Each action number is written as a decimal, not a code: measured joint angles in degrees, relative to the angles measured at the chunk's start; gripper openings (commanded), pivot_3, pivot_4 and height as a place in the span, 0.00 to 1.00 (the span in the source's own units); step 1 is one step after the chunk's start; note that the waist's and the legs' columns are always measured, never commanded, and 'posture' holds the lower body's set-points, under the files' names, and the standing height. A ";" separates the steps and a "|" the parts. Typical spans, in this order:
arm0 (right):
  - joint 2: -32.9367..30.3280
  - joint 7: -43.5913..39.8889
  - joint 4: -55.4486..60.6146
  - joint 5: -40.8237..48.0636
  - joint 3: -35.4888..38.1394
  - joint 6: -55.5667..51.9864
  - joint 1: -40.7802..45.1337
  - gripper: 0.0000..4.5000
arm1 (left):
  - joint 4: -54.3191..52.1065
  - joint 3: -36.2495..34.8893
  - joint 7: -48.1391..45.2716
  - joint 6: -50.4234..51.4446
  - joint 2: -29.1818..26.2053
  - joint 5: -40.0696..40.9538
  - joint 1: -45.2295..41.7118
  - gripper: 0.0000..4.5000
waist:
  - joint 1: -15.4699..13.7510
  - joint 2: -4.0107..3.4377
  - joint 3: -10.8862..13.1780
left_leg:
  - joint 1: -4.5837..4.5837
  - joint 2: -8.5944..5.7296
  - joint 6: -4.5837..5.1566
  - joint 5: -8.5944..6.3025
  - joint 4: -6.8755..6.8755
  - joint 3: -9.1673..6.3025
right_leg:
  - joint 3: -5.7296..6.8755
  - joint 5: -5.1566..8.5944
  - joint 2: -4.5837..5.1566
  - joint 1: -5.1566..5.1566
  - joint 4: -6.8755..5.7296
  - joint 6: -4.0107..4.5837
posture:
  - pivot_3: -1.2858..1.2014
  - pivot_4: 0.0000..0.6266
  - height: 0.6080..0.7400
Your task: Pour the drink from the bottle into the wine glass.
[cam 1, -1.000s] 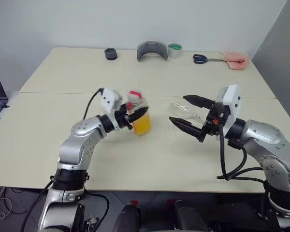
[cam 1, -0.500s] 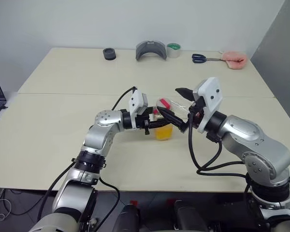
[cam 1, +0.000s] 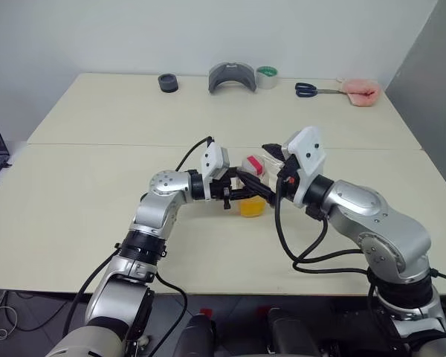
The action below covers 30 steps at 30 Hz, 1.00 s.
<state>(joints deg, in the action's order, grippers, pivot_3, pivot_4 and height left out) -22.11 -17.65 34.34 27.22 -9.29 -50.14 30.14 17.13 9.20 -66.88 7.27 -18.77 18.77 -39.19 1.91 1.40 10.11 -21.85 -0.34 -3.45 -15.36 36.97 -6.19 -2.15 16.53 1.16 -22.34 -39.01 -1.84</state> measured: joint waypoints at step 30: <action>-10.30 -27.79 -12.05 3.03 7.67 14.02 1.69 0.96 | -0.73 1.32 -1.44 0.98 0.53 -1.09 -1.54 0.40 | -0.24 -0.02 0.05 | -0.12 -0.02 0.00 0.00 0.02 -0.09 | 0.04 -0.01 0.08 -0.03 0.03 0.00 | 0.52 0.24 1.00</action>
<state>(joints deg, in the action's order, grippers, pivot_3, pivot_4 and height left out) -32.42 -45.43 22.30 30.25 -1.62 -36.12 31.82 16.40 10.51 -68.31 8.25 -18.24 17.68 -40.73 1.67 1.38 10.16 -21.97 -0.36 -3.45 -15.35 36.99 -6.28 -2.10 16.52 1.24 -22.37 -38.99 -1.84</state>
